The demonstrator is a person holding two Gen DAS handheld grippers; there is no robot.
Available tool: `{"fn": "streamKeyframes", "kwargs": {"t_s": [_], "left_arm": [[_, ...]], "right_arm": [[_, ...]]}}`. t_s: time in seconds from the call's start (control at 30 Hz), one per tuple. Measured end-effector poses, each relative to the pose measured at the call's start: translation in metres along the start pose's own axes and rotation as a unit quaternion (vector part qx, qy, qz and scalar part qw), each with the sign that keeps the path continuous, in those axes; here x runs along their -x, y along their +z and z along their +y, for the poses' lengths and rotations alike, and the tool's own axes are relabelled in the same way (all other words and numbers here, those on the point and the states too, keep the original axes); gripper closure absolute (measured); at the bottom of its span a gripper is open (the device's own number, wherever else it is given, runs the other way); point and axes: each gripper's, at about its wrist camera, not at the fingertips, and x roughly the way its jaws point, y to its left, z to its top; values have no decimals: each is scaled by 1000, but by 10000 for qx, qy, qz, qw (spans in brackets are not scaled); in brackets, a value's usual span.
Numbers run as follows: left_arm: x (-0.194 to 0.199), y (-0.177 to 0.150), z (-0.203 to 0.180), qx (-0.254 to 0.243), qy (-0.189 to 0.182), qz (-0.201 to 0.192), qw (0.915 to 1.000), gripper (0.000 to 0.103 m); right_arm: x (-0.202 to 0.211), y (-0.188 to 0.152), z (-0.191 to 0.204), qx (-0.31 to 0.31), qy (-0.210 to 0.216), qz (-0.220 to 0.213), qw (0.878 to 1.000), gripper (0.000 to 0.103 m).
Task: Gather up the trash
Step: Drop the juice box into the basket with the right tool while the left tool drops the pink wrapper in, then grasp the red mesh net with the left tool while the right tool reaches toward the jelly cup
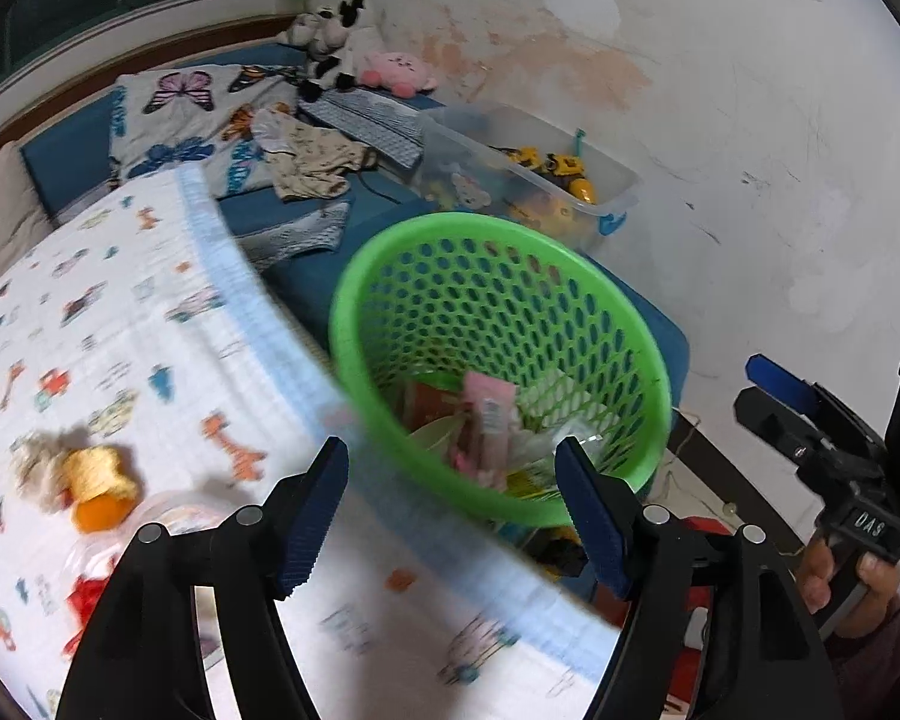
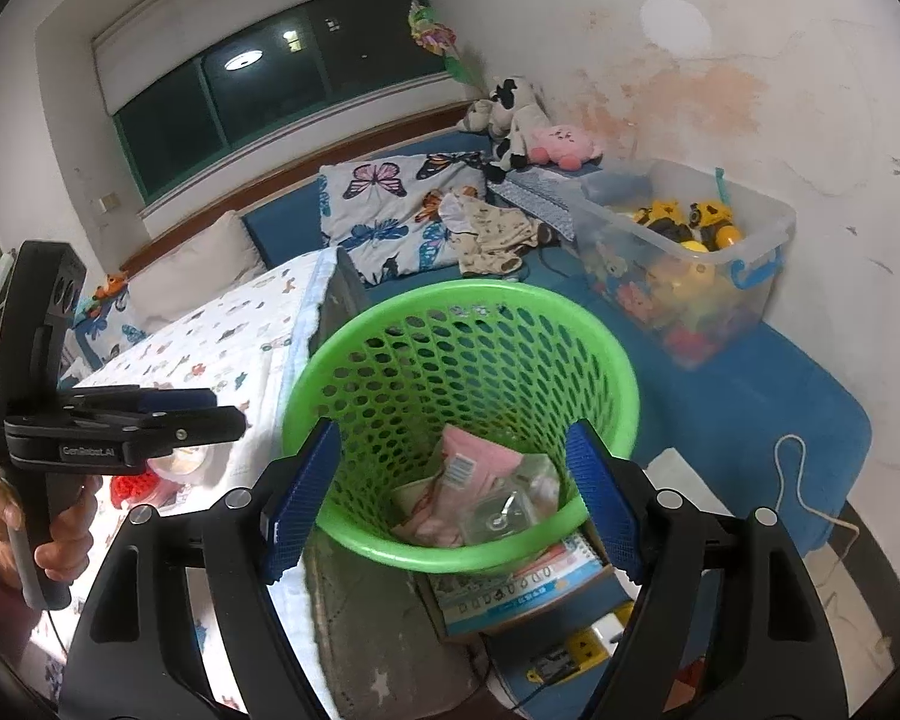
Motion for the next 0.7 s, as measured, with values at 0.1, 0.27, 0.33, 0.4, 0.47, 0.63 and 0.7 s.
{"fn": "streamKeyframes", "kwargs": {"t_s": [0.1, 0.27, 0.33, 0.4, 0.47, 0.63, 0.7], "left_arm": [[13, -10, 14, 72, 183, -85, 9998, 34], [37, -29, 40, 211, 462, -232, 9984, 34], [47, -39, 51, 248, 611, -283, 9974, 34], [55, -48, 61, 288, 719, -311, 9965, 34], [61, -57, 71, 338, 789, -326, 9958, 34], [67, -81, 98, 470, 973, -224, 9939, 34], [64, -86, 104, 511, 956, -143, 9940, 34]], "right_arm": [[0, -2, 10, 83, 90, 24, 9999, 24], [-3, -2, 25, 205, 214, 37, 9996, 22], [-4, -2, 33, 248, 275, 39, 9993, 22], [-5, -3, 40, 285, 335, 52, 9990, 22], [-7, -3, 46, 332, 390, 70, 9987, 22], [-11, -5, 64, 477, 506, 108, 9975, 22], [-15, -5, 69, 494, 554, 141, 9971, 21]]}}
